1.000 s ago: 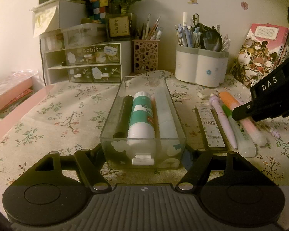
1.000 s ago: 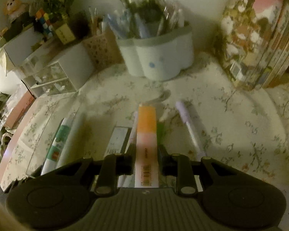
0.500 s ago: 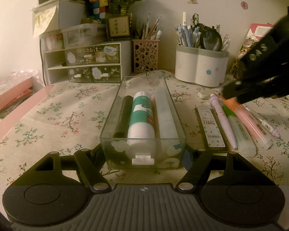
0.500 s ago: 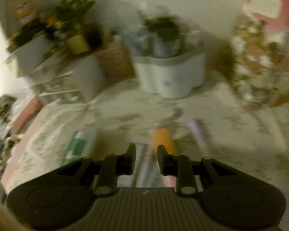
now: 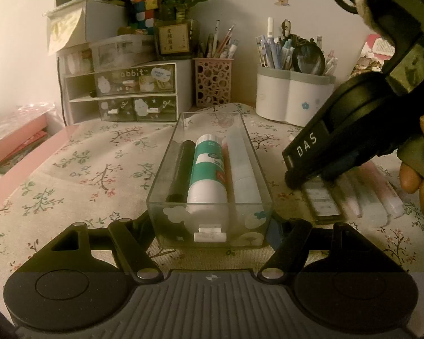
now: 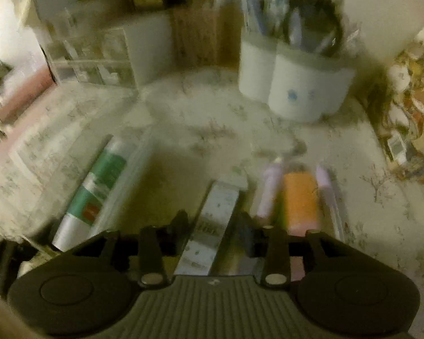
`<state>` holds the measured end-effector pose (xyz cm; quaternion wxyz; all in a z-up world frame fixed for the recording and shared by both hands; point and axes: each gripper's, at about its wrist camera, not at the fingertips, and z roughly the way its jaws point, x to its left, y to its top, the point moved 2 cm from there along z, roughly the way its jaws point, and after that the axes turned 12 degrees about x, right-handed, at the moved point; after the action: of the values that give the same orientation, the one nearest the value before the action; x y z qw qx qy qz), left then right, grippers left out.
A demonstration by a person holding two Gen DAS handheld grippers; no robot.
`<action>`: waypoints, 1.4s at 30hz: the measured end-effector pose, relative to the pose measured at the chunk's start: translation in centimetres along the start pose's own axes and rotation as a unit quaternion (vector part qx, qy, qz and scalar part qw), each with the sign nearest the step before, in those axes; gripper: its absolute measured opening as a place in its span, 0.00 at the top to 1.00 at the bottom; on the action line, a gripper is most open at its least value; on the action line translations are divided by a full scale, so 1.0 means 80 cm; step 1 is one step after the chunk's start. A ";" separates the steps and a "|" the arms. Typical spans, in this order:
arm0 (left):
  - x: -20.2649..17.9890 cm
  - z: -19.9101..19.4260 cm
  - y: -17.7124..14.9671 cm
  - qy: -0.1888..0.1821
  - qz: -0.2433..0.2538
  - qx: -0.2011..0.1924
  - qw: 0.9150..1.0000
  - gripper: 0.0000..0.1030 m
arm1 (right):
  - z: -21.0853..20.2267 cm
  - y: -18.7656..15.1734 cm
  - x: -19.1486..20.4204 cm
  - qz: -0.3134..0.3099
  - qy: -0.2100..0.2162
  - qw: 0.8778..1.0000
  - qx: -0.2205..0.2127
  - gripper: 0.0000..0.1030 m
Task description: Organize stationery
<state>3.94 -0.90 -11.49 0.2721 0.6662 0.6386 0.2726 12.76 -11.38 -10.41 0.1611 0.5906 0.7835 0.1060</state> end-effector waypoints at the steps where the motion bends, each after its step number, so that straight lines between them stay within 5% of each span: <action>1: 0.000 0.000 0.000 0.001 -0.001 0.000 1.000 0.29 | 0.000 0.000 0.000 0.004 -0.002 1.000 0.003 0.65; 3: 0.000 0.000 0.000 0.002 0.000 0.000 1.000 0.29 | 0.000 0.001 0.001 0.005 0.003 1.000 0.002 0.64; 4: 0.001 0.000 0.000 0.001 0.000 0.000 1.000 0.29 | 0.000 0.003 -0.002 0.007 0.009 1.000 -0.001 0.73; 13: 0.001 0.000 0.000 0.000 0.002 0.000 1.000 0.29 | -0.027 -0.011 -0.045 0.088 0.107 0.989 -0.048 0.74; 22: 0.002 0.000 0.000 0.000 0.002 0.000 1.000 0.29 | -0.055 -0.028 -0.091 0.112 0.068 0.990 -0.053 0.73; 28: 0.001 0.000 0.000 0.000 0.002 0.000 1.000 0.29 | -0.038 -0.032 -0.076 0.083 0.044 0.995 -0.030 0.73; 42: 0.001 0.000 0.000 0.000 0.002 0.000 1.000 0.29 | -0.028 -0.050 -0.101 0.135 0.125 0.983 -0.023 0.74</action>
<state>3.96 -0.81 -11.50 0.2715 0.6672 0.6375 0.2733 10.33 -20.19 -8.74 0.0596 0.6695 0.7077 0.2177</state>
